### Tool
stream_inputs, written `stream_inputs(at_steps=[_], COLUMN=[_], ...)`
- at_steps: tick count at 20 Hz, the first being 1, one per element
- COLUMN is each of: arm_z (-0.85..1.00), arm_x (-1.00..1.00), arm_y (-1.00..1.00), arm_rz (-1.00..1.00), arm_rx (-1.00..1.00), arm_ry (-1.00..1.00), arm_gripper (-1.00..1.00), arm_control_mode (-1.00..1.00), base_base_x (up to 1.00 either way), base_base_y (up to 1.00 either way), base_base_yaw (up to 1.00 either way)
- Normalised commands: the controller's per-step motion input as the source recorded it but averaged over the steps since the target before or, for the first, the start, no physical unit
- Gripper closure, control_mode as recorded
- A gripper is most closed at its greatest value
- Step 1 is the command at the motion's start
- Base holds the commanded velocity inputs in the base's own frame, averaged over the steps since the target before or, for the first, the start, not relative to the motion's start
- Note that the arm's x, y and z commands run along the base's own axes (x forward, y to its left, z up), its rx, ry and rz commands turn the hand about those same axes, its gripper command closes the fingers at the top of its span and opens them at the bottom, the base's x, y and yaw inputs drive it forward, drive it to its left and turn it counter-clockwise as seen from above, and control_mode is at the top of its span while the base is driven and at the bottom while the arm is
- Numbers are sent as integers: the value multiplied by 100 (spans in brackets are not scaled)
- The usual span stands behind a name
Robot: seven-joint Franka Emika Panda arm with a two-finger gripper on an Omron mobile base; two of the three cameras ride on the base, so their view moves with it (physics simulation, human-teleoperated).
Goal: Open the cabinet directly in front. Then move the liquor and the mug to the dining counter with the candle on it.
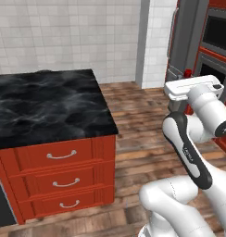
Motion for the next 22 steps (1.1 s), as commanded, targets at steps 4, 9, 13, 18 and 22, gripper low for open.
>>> stream_inputs(at_steps=[4, 9, 13, 18, 22], arm_z=[0, 0, 0, 0, 0], arm_x=[0, 0, 0, 0, 0], arm_y=[0, 0, 0, 0, 0], arm_rz=[0, 0, 0, 0, 0], arm_rx=[0, 0, 0, 0, 0], arm_ry=[0, 0, 0, 0, 0], arm_gripper=[100, 100, 100, 100, 100], arm_control_mode=[100, 100, 100, 100, 100], base_base_x=[64, 88, 100, 100, 92], base_base_y=[-100, -100, -99, -81, -59], base_base_yaw=[5, 11, 12, 11, 38])
